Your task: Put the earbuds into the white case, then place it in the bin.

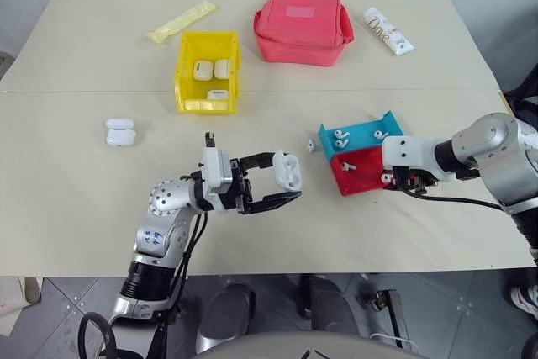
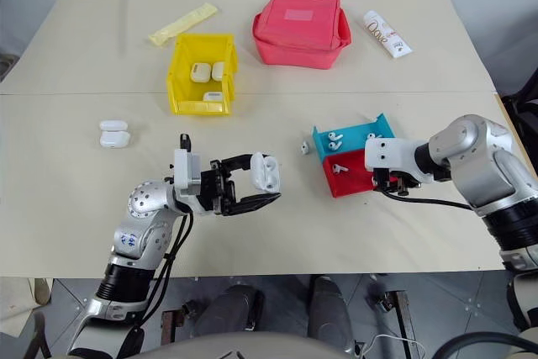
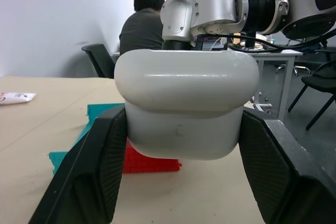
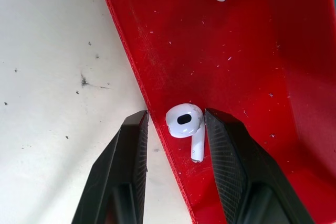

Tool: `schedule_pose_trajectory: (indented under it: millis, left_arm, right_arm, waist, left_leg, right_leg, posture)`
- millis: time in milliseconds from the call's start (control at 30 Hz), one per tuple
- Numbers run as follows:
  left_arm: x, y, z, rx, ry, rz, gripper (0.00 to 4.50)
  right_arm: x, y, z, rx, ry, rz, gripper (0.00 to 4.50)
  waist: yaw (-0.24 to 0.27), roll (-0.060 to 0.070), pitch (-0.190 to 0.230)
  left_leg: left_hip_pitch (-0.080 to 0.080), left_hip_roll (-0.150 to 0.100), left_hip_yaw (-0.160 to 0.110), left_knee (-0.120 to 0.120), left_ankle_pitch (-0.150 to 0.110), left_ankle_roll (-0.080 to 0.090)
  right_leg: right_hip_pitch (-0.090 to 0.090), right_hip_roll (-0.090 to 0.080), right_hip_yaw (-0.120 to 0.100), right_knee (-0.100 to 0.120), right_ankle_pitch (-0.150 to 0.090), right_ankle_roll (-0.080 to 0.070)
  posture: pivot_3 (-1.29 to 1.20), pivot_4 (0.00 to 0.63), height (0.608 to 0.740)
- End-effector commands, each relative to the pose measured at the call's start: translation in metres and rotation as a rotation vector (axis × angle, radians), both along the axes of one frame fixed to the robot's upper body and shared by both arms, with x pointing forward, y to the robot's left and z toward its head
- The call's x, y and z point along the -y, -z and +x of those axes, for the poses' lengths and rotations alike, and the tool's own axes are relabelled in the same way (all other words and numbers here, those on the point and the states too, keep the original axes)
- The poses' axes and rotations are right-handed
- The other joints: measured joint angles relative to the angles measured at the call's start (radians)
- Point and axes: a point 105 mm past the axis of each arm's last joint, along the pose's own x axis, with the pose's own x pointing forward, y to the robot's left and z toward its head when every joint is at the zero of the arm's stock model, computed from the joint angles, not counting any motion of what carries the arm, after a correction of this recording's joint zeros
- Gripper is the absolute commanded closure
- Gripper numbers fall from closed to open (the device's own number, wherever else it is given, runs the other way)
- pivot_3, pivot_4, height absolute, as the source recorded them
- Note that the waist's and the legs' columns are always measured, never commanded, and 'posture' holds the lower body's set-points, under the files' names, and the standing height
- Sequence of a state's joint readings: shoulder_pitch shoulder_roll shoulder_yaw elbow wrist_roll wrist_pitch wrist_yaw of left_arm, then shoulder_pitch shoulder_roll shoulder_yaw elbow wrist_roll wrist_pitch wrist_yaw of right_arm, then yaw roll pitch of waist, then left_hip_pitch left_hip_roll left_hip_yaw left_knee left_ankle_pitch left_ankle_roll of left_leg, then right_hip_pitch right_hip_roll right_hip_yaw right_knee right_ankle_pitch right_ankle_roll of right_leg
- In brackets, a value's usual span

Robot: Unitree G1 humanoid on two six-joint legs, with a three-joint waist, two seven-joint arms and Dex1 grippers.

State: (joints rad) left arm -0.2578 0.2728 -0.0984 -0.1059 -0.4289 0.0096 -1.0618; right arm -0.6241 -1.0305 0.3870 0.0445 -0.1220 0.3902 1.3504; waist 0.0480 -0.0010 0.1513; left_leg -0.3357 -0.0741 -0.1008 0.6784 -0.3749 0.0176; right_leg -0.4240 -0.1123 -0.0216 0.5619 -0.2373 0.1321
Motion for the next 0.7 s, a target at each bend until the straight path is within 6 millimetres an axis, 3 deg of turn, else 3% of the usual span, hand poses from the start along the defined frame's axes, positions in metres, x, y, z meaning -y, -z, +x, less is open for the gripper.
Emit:
schedule_pose_trajectory:
  millis: [33,133,467,700]
  left_arm:
    - [0.001,-0.009,-0.005,0.037,0.009,-0.026,1.71]
    - [0.000,-0.009,-0.005,0.036,0.008,-0.025,1.71]
    - [0.002,-0.008,-0.005,0.030,0.015,-0.025,1.71]
    - [0.011,-0.003,-0.004,0.010,0.068,-0.035,1.71]
  right_arm:
    - [-0.001,-0.010,0.004,0.034,-0.011,0.001,3.17]
    - [-0.001,-0.010,0.005,0.033,-0.010,0.001,3.98]
    - [-0.002,-0.022,0.000,0.040,0.010,0.046,4.01]
    - [-0.028,-0.057,-0.027,0.037,0.063,0.382,4.01]
  waist:
    - [0.000,0.000,0.000]
    - [-0.001,0.000,0.000]
    - [-0.001,0.000,0.000]
    - [0.007,0.000,0.000]
  left_leg:
    - [0.000,0.000,0.000,0.000,0.000,0.000]
    - [0.000,0.000,0.000,0.000,0.000,0.000]
    - [0.000,0.000,0.000,0.000,0.000,0.000]
    - [0.000,0.000,0.000,0.000,0.000,0.000]
  right_leg:
    - [0.000,0.000,0.000,0.000,0.000,0.000]
    - [0.000,0.000,0.000,0.000,0.000,0.000]
    - [0.000,0.000,0.000,0.001,0.000,0.000]
    - [0.000,0.000,0.000,0.000,0.000,0.000]
  posture:
    - [0.00,0.150,0.740]
    - [0.00,0.150,0.740]
    - [0.00,0.150,0.740]
    - [0.00,0.150,0.740]
